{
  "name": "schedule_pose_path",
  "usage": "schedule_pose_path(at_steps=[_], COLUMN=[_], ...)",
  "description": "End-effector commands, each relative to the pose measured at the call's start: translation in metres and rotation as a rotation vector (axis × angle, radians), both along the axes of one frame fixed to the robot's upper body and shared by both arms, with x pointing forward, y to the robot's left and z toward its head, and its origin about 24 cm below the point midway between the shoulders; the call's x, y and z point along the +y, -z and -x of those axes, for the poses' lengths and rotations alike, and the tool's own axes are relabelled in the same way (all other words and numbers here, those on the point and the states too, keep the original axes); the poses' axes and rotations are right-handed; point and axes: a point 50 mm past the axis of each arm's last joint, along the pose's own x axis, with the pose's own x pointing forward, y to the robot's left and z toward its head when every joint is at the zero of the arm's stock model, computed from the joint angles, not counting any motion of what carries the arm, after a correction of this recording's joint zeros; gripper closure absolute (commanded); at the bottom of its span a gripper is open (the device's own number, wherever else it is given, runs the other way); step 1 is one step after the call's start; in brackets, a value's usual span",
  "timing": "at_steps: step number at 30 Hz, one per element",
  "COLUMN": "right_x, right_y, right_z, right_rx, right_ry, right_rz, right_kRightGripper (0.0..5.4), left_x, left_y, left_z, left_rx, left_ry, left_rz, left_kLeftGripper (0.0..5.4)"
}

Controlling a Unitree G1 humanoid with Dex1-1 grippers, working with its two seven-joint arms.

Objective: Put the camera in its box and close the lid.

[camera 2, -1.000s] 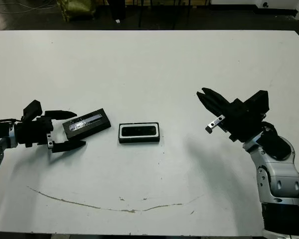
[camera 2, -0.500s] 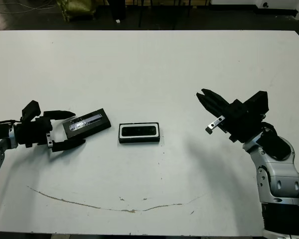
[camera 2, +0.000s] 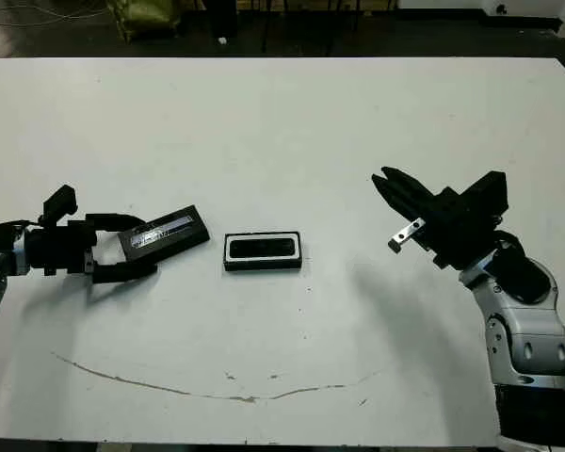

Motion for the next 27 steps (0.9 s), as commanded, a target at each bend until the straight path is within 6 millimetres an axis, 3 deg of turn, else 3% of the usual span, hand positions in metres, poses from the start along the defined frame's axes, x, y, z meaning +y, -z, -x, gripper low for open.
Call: schedule_pose_path(at_steps=[1,6,14,22,27], right_x=[-0.003,-0.003,-0.002,-0.002,-0.001], right_y=[0.005,0.005,0.005,0.006,0.006], right_z=[0.002,0.002,0.003,0.002,0.003], right_rx=[0.03,0.034,0.038,0.044,0.049], right_ry=[0.011,0.014,0.015,0.018,0.025], right_rz=[0.024,0.029,0.018,0.017,0.023], right_kRightGripper=[5.4,5.4,5.4,5.4,5.4], left_x=[0.006,0.007,0.004,-0.009,-0.032], left_y=[0.011,0.011,0.004,-0.04,-0.07], left_z=[0.007,0.008,0.006,0.006,0.012], left_rx=[0.071,0.092,0.036,-0.177,-0.285], left_ry=[-0.012,-0.03,-0.063,-0.036,0.021], left_rz=[-0.026,0.017,0.07,0.155,0.208], left_kLeftGripper=[2.05,3.08,3.17,3.17,3.18])
